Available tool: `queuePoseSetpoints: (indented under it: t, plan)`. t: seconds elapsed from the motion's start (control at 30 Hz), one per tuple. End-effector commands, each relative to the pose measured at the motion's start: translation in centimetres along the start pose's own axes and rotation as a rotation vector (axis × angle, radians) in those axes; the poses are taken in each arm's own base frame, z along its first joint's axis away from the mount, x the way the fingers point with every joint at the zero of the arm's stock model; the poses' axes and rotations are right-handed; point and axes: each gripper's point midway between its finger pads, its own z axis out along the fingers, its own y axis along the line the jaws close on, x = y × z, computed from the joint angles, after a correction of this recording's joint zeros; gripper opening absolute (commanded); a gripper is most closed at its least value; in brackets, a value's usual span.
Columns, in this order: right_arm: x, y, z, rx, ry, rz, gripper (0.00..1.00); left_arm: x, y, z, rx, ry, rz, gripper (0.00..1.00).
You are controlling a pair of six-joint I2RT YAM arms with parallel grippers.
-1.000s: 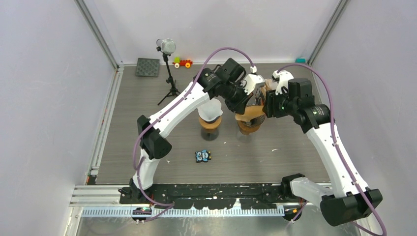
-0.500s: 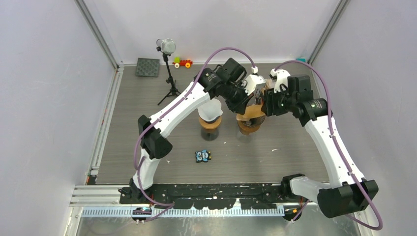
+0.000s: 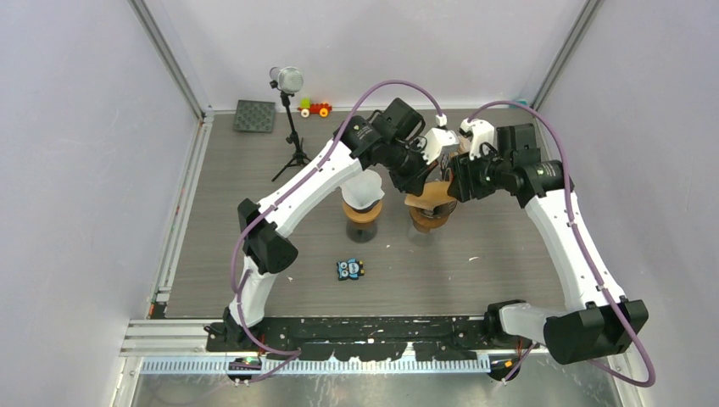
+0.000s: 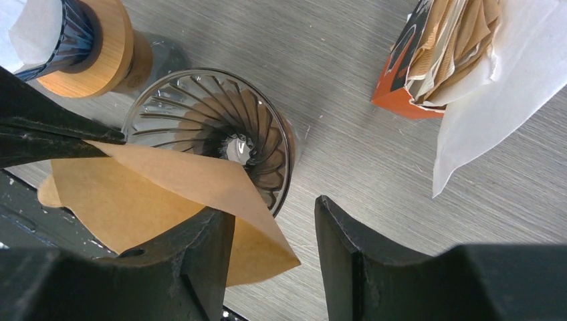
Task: Place the coffee filter in the dripper
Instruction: Place the coffee filter in the coffee dripper.
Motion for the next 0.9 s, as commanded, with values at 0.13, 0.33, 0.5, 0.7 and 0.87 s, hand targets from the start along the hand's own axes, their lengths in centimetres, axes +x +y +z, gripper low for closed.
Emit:
queuePoseSetpoints:
  t: [0.13, 0.33, 0.5, 0.7, 0.87]
  plan:
    - [-1.1, 0.3, -0.2, -0.040, -0.009, -0.037, 0.53, -1.0, -0.5, -0.7, 0.017, -0.027, 0.044, 0.00]
    - [-0.7, 0.3, 0.2, -0.044, 0.007, -0.018, 0.52, -0.8, 0.1, -0.6, -0.014, -0.019, 0.058, 0.05]
    - [-0.4, 0.0, 0.4, -0.027, 0.007, 0.002, 0.52, -0.8, 0.8, -0.6, -0.057, -0.015, 0.039, 0.20]
    - [-0.2, -0.3, 0.8, -0.018, 0.013, 0.027, 0.52, -1.2, 1.3, -1.4, -0.112, -0.037, -0.018, 0.48]
    - [0.2, -0.1, 1.0, -0.026, 0.019, 0.048, 0.52, -1.2, 1.6, -2.1, -0.156, -0.051, -0.057, 0.60]
